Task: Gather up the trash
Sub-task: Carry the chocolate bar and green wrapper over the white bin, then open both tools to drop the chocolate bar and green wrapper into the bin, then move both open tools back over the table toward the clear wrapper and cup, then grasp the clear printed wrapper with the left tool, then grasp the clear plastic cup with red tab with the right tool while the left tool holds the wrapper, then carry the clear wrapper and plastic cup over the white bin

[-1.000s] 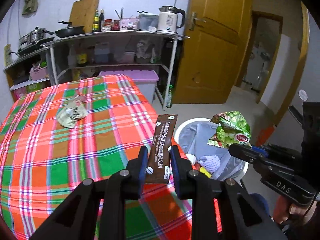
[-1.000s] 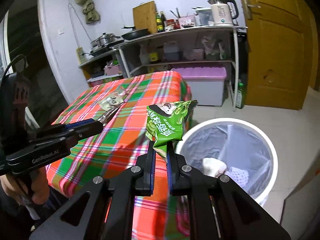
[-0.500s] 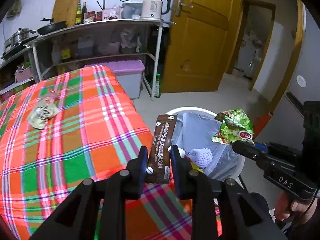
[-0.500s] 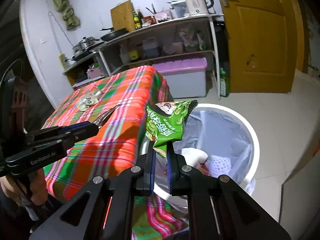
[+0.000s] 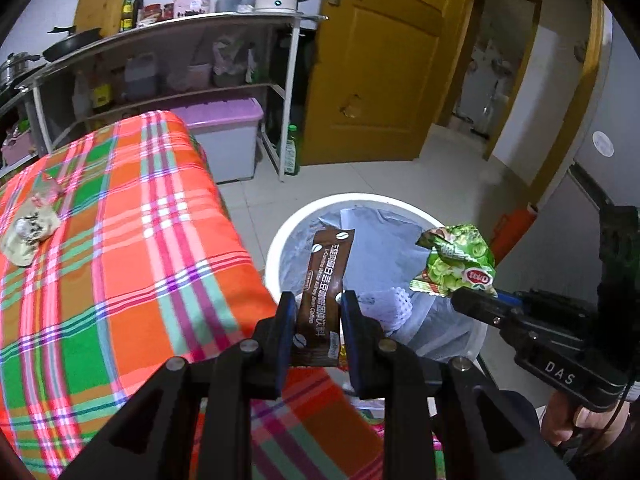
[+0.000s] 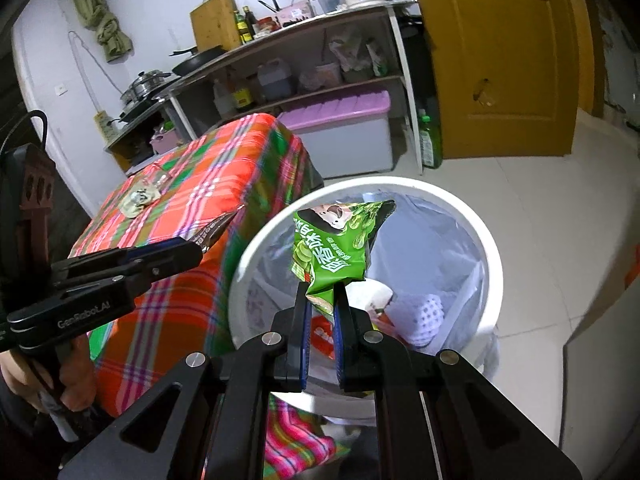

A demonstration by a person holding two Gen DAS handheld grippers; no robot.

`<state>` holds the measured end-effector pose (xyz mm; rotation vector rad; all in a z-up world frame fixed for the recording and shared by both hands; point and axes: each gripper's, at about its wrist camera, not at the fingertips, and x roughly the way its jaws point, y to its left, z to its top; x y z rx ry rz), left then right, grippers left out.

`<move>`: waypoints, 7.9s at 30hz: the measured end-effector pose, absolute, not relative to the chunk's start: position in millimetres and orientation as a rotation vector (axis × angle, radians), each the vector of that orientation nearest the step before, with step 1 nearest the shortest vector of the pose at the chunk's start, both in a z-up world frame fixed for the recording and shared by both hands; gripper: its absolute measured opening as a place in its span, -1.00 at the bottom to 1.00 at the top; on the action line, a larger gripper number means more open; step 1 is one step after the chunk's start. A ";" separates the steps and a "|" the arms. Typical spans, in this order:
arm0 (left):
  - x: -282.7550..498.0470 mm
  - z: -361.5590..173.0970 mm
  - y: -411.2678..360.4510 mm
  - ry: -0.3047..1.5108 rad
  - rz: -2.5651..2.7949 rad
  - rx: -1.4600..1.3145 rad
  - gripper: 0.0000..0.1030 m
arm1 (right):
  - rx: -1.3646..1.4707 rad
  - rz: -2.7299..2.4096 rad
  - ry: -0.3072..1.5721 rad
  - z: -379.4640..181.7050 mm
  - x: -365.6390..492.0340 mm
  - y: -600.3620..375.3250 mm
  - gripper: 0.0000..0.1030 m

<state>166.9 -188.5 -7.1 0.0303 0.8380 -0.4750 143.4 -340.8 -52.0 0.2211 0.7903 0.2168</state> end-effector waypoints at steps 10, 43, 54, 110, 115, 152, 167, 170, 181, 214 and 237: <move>177.9 -21.4 -208.3 0.897 -0.520 0.046 -0.53 | 0.253 0.194 0.834 -67.8 151.6 -351.4 -0.81; 170.6 -7.9 -202.7 0.891 -0.521 0.034 -0.41 | 0.273 0.172 0.829 -55.1 141.2 -356.6 -0.24; 143.5 23.0 -150.3 0.785 -0.428 -0.017 -0.40 | 0.220 0.241 0.762 -20.0 127.1 -318.0 -0.24; 219.8 10.7 63.0 0.772 -0.119 -0.075 -0.07 | 0.050 0.525 0.776 -8.6 211.5 -143.8 -0.10; 248.4 2.7 68.2 0.786 -0.135 -0.061 -0.01 | 0.041 0.532 0.785 -11.6 225.5 -139.7 -0.10; 247.7 0.7 79.0 0.768 -0.139 -0.097 -0.63 | -0.008 0.546 0.798 -8.8 270.1 -103.8 -0.10; 220.4 1.3 136.1 0.722 -0.067 -0.213 -0.63 | -0.189 0.592 0.778 -19.1 339.7 -16.1 0.00; 220.8 -2.0 143.3 0.722 -0.068 -0.231 -0.63 | -0.248 0.589 0.776 -26.6 357.2 -1.8 0.00; 223.4 -13.2 150.7 0.740 -0.090 -0.266 -0.63 | -0.405 0.595 0.767 -44.4 388.9 28.9 0.01; 203.0 -5.8 126.2 0.757 -0.050 -0.248 -0.63 | -0.187 0.633 0.761 -15.4 304.4 -10.9 -0.16; 114.4 17.3 42.9 0.735 -0.115 -0.179 -0.62 | -0.040 0.538 0.730 0.4 168.6 -99.9 -0.16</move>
